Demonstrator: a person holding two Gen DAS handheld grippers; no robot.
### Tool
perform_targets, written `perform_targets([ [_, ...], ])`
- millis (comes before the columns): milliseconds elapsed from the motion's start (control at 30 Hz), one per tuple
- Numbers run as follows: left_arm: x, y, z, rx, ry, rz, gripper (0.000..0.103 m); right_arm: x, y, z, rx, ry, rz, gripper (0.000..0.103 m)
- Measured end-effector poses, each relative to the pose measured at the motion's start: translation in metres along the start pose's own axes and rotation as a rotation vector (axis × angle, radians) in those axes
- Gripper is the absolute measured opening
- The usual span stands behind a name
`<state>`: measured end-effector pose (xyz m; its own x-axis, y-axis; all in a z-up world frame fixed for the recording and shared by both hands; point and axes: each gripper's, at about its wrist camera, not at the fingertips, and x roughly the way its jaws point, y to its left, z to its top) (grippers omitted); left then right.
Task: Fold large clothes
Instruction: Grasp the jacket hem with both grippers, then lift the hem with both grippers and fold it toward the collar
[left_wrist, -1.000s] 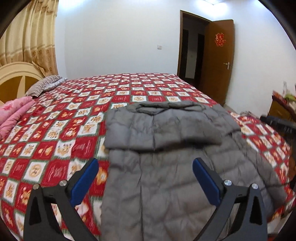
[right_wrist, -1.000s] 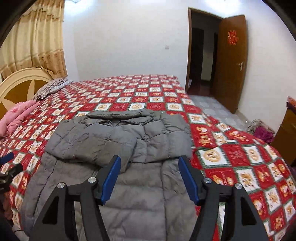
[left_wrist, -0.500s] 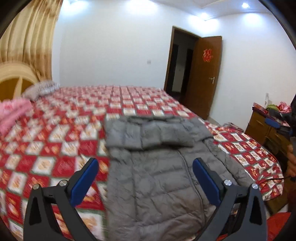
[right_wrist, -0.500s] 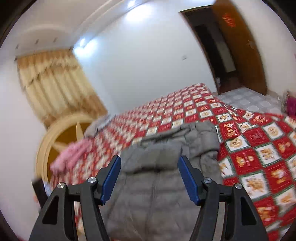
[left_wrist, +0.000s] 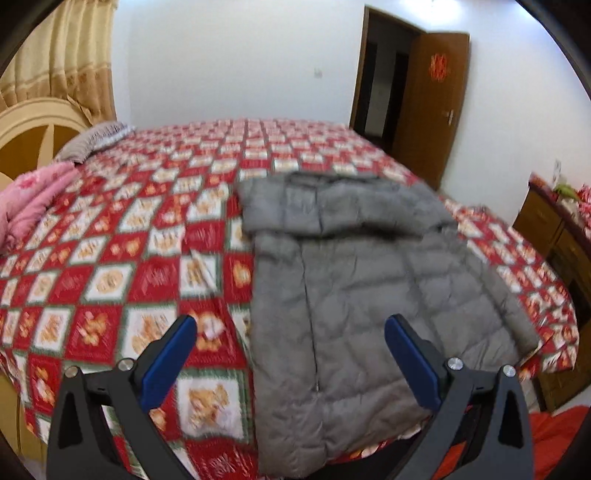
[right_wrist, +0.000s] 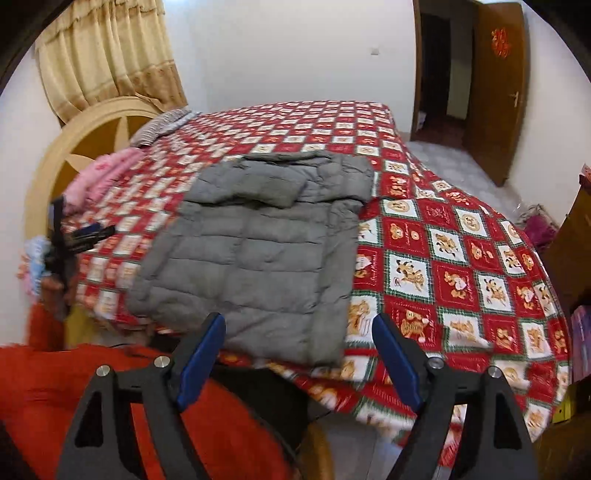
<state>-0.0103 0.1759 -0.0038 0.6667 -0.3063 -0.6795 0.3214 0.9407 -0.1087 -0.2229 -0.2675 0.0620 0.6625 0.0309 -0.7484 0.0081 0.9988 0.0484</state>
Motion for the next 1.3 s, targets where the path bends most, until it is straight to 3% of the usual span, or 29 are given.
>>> perform_targets([
  [133, 0.027, -0.008, -0.030, 0.002, 0.087, 0.003, 0.103, 0.084, 0.001, -0.014, -0.059, 0.022, -0.141, 0.082],
  [233, 0.040, -0.007, -0.050, -0.003, 0.121, 0.030, 0.103, 0.113, 0.003, -0.025, -0.102, 0.009, -0.193, 0.082],
  [500, 0.076, 0.001, -0.089, -0.090, 0.272, 0.027, 0.103, 0.141, -0.024, -0.037, 0.050, 0.095, -0.145, 0.082],
  [633, 0.077, 0.001, -0.096, -0.129, 0.247, -0.003, 0.101, 0.155, -0.020, -0.047, 0.087, 0.143, -0.052, 0.080],
  [667, 0.076, 0.000, -0.097, -0.130, 0.237, -0.012, 0.092, 0.157, -0.016, -0.047, 0.072, 0.143, -0.052, 0.076],
  [700, 0.075, 0.000, -0.098, -0.126, 0.228, -0.022, 0.076, 0.159, -0.008, -0.046, 0.030, 0.137, -0.067, 0.064],
  [767, 0.072, -0.002, -0.097, -0.112, 0.217, -0.028, 0.054, 0.166, -0.004, -0.046, 0.000, 0.155, -0.069, 0.047],
  [900, 0.070, 0.000, -0.096, -0.142, 0.212, -0.075, 0.036, 0.176, -0.017, -0.047, 0.085, 0.183, -0.027, 0.042],
  [1000, 0.076, -0.002, -0.094, -0.145, 0.212, -0.106, 0.021, 0.178, -0.013, -0.050, 0.059, 0.199, -0.016, 0.038],
  [1100, 0.074, -0.011, -0.090, -0.109, 0.187, -0.094, 0.013, 0.179, -0.009, -0.053, 0.034, 0.201, -0.030, 0.016],
  [1167, 0.070, -0.014, -0.083, -0.097, 0.171, -0.085, 0.012, 0.175, -0.012, -0.050, 0.073, 0.173, 0.002, 0.012],
  [1300, 0.044, -0.015, -0.057, -0.122, 0.065, -0.151, 0.012, 0.149, -0.019, -0.033, 0.139, 0.041, 0.119, 0.011],
])
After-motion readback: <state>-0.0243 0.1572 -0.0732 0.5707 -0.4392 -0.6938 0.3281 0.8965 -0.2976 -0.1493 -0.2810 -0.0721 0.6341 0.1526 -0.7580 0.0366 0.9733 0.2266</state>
